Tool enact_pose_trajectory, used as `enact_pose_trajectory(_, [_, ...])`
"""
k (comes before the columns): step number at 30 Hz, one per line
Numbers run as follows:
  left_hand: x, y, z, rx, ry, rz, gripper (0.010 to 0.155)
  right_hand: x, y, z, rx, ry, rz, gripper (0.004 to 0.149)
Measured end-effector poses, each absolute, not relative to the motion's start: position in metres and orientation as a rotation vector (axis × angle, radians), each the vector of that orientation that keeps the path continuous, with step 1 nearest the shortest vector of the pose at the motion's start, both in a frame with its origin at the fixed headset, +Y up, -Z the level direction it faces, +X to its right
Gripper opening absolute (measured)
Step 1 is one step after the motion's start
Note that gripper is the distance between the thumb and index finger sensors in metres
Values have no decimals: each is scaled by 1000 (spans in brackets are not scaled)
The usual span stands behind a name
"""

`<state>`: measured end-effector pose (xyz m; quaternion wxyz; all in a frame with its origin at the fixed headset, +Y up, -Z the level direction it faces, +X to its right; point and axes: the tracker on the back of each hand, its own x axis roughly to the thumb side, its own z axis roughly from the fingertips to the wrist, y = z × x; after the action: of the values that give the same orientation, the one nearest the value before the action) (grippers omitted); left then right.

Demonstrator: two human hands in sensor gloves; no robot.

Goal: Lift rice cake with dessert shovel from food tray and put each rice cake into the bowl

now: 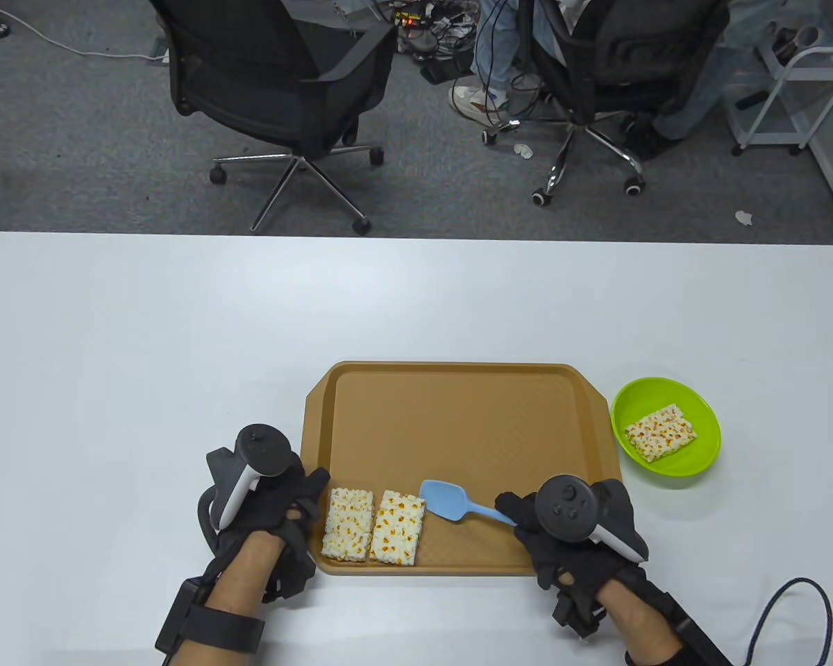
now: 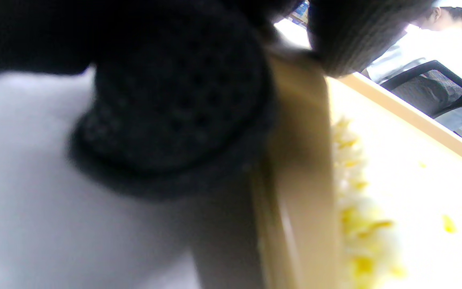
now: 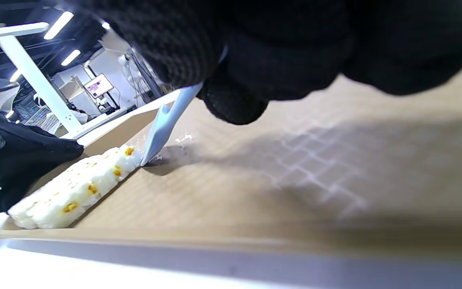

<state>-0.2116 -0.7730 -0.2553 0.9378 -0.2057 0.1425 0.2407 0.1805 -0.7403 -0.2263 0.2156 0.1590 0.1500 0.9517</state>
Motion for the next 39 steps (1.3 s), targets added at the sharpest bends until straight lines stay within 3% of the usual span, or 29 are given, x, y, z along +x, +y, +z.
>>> enact_pose_trajectory(3, [-212,-773,-255,-420,291,492,69,188,-750,-231,450,598,2510,54])
enact_pose_trajectory(9, [-212,-773,-255,-420,291,492,69,171,-764,-227,444,668,2414,54])
enact_pose_trajectory(21, [-212,-773,-255,-419,292,492,69,149,-767,-217,467,514,2457,53])
enact_pose_trajectory(29, [-212,-773,-255,-421,291,499,69,159,-769,-224,431,606,2358,54])
enact_pose_trajectory(39, [-212,-773,-255,-422,290,499,69,188,-744,-228,309,457,2347,54])
